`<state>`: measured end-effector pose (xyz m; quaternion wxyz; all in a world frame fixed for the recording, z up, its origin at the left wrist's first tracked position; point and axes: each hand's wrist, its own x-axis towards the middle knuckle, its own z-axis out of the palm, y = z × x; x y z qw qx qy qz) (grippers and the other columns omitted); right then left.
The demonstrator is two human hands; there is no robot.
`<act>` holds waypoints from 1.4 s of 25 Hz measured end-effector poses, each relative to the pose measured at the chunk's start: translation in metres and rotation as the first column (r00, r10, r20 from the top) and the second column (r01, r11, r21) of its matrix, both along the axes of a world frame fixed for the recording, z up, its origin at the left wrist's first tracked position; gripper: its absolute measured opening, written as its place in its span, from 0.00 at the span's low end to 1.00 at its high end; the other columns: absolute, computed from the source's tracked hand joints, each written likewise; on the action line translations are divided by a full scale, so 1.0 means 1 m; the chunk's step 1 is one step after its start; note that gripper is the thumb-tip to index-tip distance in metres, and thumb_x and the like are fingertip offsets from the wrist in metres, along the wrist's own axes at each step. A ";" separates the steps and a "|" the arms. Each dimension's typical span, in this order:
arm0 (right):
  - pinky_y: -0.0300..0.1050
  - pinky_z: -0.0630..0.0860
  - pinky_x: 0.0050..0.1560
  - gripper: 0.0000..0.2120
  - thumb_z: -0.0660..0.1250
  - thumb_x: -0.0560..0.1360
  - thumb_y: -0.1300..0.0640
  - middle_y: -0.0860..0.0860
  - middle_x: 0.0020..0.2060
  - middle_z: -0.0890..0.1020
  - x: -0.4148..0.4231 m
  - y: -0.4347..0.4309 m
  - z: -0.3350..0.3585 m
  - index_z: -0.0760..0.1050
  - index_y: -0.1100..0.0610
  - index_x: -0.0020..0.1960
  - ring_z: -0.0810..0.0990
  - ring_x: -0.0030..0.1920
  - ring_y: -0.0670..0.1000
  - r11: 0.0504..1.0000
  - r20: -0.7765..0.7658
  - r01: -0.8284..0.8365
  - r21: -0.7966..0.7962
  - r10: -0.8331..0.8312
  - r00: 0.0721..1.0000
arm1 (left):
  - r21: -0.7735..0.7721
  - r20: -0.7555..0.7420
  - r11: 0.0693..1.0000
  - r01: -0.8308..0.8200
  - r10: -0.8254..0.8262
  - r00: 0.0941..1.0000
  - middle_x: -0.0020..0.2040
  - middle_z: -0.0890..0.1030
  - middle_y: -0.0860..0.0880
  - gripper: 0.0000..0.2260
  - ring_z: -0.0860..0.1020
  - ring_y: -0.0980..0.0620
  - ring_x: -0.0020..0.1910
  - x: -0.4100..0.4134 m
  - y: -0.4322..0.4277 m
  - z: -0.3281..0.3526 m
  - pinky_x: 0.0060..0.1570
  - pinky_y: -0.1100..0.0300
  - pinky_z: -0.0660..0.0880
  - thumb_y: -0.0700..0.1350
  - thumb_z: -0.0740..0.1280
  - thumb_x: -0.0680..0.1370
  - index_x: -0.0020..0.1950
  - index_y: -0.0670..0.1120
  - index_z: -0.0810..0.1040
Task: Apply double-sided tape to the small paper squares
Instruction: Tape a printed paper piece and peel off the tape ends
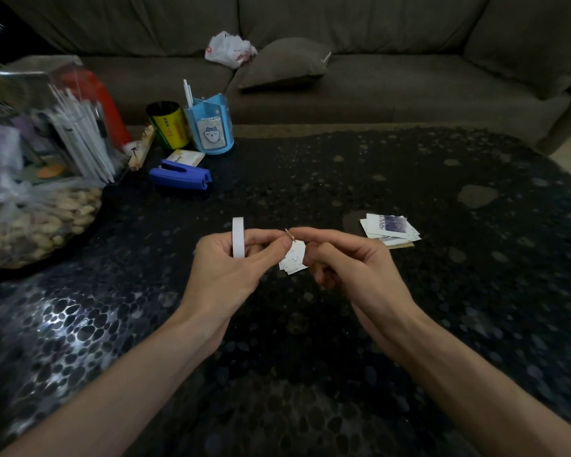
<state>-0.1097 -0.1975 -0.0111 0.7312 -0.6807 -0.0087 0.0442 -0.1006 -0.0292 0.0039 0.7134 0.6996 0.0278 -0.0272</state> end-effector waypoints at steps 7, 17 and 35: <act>0.36 0.70 0.38 0.16 0.67 0.78 0.66 0.56 0.36 0.77 0.001 0.001 -0.001 0.89 0.48 0.54 0.72 0.36 0.47 1.000 0.019 0.011 -0.001 -0.011 1.000 | -0.026 -0.001 1.000 0.001 -0.001 1.000 0.27 0.78 0.55 0.07 0.74 0.62 0.24 0.001 -0.001 0.000 0.27 0.74 0.67 0.40 0.75 0.76 0.52 0.40 0.87; 0.39 0.70 0.38 0.17 0.68 0.78 0.66 0.56 0.35 0.77 -0.001 0.001 0.000 0.89 0.48 0.54 0.72 0.37 0.50 0.998 0.078 0.044 -0.037 -0.042 0.996 | -0.002 -0.009 1.000 -0.021 0.021 1.000 0.31 0.79 0.48 0.05 0.72 0.60 0.24 0.002 0.002 -0.001 0.27 0.71 0.67 0.42 0.76 0.75 0.49 0.45 0.89; 0.47 0.70 0.40 0.17 0.68 0.79 0.65 0.52 0.34 0.79 -0.003 0.005 0.000 0.89 0.45 0.54 0.72 0.36 0.49 0.994 0.103 0.058 -0.091 -0.048 0.994 | 0.022 0.000 1.000 0.013 -0.013 1.000 0.28 0.76 0.52 0.03 0.71 0.60 0.25 0.005 0.004 -0.007 0.27 0.71 0.68 0.43 0.75 0.76 0.47 0.46 0.89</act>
